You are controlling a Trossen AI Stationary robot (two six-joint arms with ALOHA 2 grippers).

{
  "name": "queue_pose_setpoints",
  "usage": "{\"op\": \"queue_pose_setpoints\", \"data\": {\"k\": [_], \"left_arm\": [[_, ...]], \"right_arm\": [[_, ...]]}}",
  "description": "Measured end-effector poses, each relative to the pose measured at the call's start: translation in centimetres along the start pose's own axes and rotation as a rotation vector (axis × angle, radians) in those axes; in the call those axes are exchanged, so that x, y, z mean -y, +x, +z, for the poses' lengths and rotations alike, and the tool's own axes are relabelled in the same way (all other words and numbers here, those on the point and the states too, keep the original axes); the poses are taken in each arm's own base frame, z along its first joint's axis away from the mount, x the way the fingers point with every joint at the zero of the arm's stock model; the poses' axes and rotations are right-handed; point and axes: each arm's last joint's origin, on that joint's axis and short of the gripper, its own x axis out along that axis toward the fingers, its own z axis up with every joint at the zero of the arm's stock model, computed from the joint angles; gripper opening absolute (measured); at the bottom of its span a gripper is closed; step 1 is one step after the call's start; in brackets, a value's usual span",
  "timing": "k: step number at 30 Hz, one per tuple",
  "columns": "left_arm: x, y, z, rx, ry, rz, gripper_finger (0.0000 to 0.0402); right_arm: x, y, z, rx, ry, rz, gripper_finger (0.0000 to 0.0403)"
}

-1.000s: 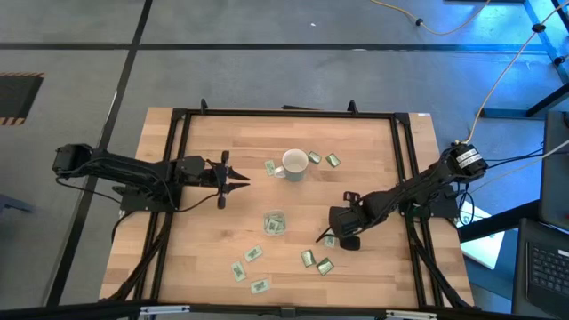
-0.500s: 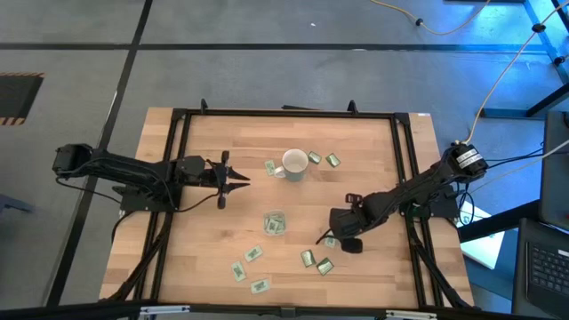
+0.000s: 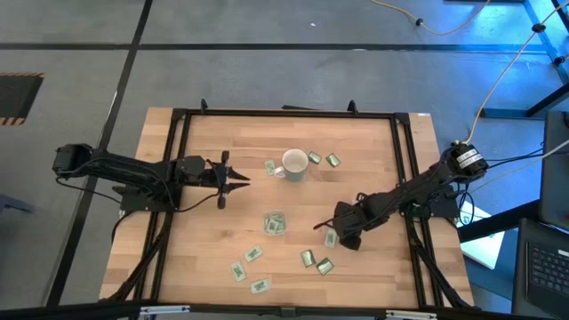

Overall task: Pick and place Stevia / Truvia into bins
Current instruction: Put the green stevia packet into the transparent bin

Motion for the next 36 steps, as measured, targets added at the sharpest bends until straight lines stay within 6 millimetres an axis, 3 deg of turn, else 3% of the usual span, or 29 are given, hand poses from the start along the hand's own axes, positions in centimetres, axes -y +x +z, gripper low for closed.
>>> {"op": "queue_pose_setpoints", "data": {"k": [7, 16, 21, 29, 36], "left_arm": [[0.0, 0.0, 0.0, 0.000, 0.000, 0.000, 0.0059], [0.0, 0.0, 0.0, 0.000, 0.000, 0.000, 0.0059], [0.0, 0.0, 0.0, 0.000, 0.000, 0.000, 0.0059], [0.0, 0.0, 0.0, 0.000, 0.000, 0.000, 0.0059], [0.0, 0.0, 0.0, 0.000, 0.000, 0.000, 0.0059]], "right_arm": [[-0.5, 0.1, 0.3, 0.038, -0.003, 0.033, 0.0131], [-0.7, 2.1, 0.4, -0.010, -0.003, -0.033, 0.0129], [-0.8, 2.4, 0.4, -0.020, -0.005, -0.037, 0.0096], [-0.6, 1.7, 0.4, 0.002, -0.034, -0.019, 0.0012], [-1.1, -1.2, 1.8, 0.162, -0.120, -0.037, 0.0021]]}}
